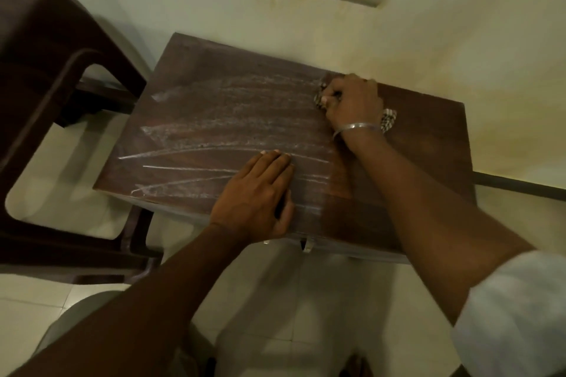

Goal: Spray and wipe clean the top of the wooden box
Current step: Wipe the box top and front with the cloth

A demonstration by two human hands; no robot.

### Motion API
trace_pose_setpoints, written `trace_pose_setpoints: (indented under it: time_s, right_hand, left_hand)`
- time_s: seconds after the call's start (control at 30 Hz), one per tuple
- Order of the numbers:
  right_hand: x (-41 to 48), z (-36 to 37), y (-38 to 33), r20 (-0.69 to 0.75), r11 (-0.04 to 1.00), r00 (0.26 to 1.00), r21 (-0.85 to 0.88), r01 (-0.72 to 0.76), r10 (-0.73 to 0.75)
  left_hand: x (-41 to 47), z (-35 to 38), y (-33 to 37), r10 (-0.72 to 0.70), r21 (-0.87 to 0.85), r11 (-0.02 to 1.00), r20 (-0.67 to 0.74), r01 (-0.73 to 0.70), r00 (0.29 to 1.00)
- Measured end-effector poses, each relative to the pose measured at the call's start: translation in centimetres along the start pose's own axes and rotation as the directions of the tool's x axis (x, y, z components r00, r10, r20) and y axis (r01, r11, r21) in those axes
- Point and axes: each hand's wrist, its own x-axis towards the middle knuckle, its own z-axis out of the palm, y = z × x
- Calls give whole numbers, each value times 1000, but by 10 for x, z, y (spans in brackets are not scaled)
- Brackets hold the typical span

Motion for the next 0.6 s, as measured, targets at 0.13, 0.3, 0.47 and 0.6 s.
trace_pose_setpoints:
  time_s: [0.13, 0.3, 0.47, 0.6]
  right_hand:
    - [-33, 0, 2, 7, 999, 1000, 34, 27, -27]
    - [-33, -1, -1, -6, 1000, 1000, 16, 16, -16]
    - [3, -7, -9, 33, 998, 998, 27, -49, 48]
    - [-1, -3, -10, 43, 998, 998, 32, -50, 48]
  left_hand:
    - [2, -7, -13, 117, -5, 993, 45, -117, 992]
    - [-22, -22, -70, 322, 126, 934, 110, -334, 940]
    - [-24, -25, -80, 231, 73, 968, 113, -240, 966]
    - [-26, -28, -79, 188, 74, 978, 76, -194, 979]
